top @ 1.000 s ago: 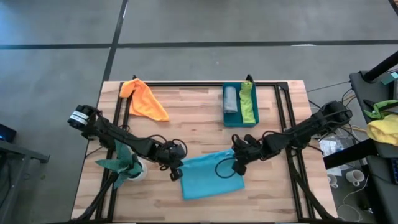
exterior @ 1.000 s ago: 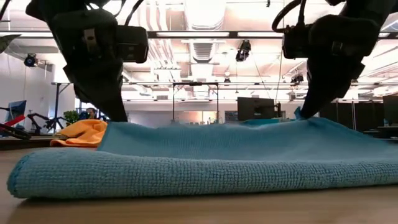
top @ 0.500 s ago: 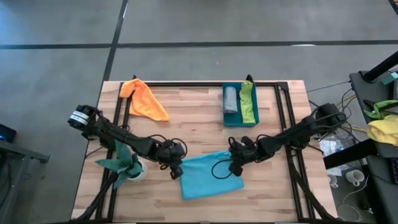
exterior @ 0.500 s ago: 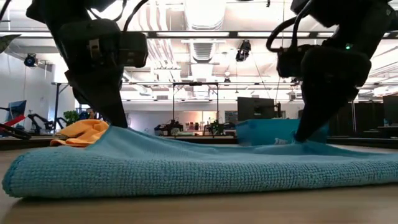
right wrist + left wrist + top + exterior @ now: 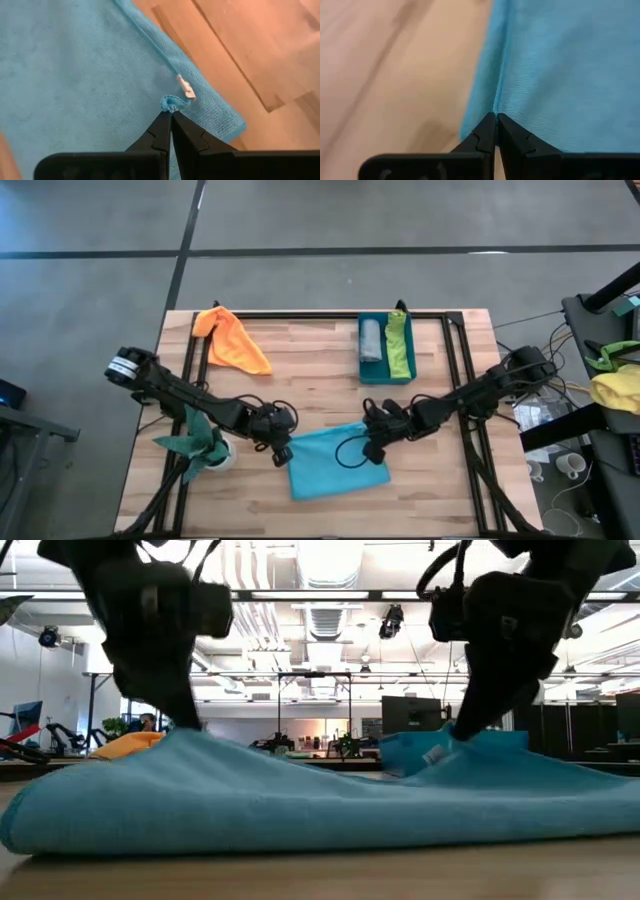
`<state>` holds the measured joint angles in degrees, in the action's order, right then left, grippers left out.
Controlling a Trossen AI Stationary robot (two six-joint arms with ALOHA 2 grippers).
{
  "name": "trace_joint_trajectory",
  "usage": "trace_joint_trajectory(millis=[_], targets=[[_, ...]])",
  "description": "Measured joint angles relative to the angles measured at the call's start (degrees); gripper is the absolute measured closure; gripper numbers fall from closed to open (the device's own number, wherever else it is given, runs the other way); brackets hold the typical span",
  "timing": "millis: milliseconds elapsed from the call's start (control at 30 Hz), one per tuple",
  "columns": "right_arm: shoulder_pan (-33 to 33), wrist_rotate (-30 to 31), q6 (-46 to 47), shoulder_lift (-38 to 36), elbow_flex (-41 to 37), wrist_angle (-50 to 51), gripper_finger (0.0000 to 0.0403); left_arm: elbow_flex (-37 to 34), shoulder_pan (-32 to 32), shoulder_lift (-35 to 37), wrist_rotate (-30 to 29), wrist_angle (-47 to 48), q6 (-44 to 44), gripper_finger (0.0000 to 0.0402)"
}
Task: Roll microfiber towels into tight, uniform cylinder then place into a basket
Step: Roll the blue towel
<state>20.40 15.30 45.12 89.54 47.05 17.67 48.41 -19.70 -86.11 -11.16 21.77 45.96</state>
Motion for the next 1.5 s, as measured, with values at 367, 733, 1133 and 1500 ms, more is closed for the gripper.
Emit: trace_joint_trajectory(millis=[367,733,1133,1500], targets=[[-2.4,-0.3,-0.4,1.9,-0.4,0.6,0.0394,-2.9,0.2,-0.2,0.2,-0.2,0.3,0.0402],[-3.4,-1.1,-4.7,1.7,6.7,9.0,0.0394,-2.5,0.8,2.8,-1.5,-0.1,-0.8,0.0402],[-7.1,-2.2,-5.2,9.6,5.2,7.3,0.0394,-4.9,1.6,-0.1,-3.2,-1.2,0.1,0.0402],[-7.1,-0.7,-4.5,9.7,5.2,7.2,0.0394,-5.5,1.9,-1.5,-8.8,-1.5,0.2,0.0402]])
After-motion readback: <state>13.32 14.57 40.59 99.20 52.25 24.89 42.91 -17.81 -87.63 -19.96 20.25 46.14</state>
